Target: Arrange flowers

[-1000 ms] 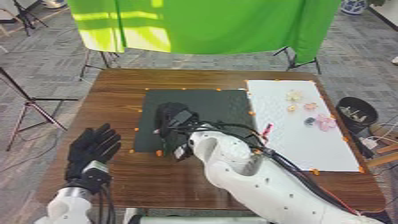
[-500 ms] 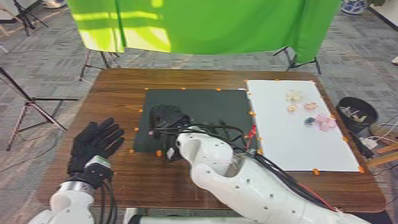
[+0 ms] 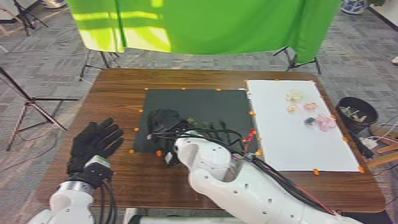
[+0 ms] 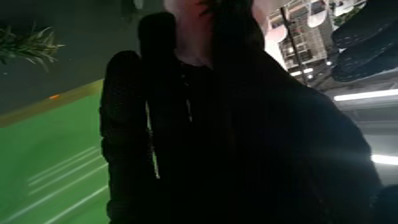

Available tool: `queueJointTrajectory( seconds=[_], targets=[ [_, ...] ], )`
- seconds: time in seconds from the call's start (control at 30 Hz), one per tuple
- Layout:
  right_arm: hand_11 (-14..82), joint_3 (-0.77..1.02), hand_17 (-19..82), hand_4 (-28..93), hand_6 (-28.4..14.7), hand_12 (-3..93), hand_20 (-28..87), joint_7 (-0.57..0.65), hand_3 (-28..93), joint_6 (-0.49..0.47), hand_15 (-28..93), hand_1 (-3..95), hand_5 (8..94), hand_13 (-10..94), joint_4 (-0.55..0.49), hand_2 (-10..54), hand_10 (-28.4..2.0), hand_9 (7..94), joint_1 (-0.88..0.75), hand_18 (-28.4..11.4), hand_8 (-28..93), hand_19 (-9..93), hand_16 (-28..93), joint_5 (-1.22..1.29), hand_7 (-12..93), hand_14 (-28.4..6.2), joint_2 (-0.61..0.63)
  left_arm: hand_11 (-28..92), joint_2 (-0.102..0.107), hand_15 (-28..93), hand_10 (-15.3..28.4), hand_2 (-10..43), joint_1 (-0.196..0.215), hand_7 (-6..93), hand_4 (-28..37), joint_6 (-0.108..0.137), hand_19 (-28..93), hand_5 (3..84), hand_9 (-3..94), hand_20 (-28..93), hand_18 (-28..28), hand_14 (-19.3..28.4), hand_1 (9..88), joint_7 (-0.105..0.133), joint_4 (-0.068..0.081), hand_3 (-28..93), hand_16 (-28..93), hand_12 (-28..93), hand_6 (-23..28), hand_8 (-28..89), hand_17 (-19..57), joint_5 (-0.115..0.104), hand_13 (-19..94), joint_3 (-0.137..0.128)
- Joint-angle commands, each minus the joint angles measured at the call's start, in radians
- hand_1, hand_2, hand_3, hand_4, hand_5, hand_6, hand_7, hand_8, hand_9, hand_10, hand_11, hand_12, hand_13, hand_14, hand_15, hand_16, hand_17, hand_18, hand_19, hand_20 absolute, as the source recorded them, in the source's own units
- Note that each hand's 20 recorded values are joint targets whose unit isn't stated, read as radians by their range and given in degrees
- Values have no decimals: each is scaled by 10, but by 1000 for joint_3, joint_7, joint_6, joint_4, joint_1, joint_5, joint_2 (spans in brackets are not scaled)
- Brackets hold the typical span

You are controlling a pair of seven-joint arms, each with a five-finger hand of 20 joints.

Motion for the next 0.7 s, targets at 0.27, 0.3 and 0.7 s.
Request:
queueJointTrajectory(
  seconds=[0.27, 0.3, 0.7],
  targets=[
    [89, 4, 311, -283, 20, 129, 246, 23, 827, -44, 190, 566, 649, 630, -28, -95, -111, 652, -3, -163, -134, 705, 245, 4, 188, -86, 4, 347, -1, 508, 176, 141, 14, 199, -282, 57, 443, 445, 390, 98, 170, 187, 327, 8, -6, 710, -112, 111, 117, -98, -61, -15, 279, -12],
    [88, -1, 308, -283, 18, 128, 243, 23, 833, -31, 200, 558, 643, 623, -27, -95, -113, 647, -1, -165, -135, 702, 221, 9, 189, -89, 6, 348, -1, 508, 175, 139, 12, 201, -282, 61, 443, 437, 386, 98, 170, 187, 327, 8, -5, 712, -112, 112, 117, -98, -61, -16, 279, -11],
    [85, 70, 289, -283, -12, 128, 216, 50, 831, -16, 207, 467, 594, 570, -135, -95, -137, 593, -63, -169, -130, 669, 197, 60, 178, -111, 64, 360, -9, 514, 173, 138, 51, 206, -282, 43, 446, 405, 357, 93, 170, 187, 315, 39, -25, 707, -116, 105, 118, -104, -61, -33, 268, -36]
  ],
)
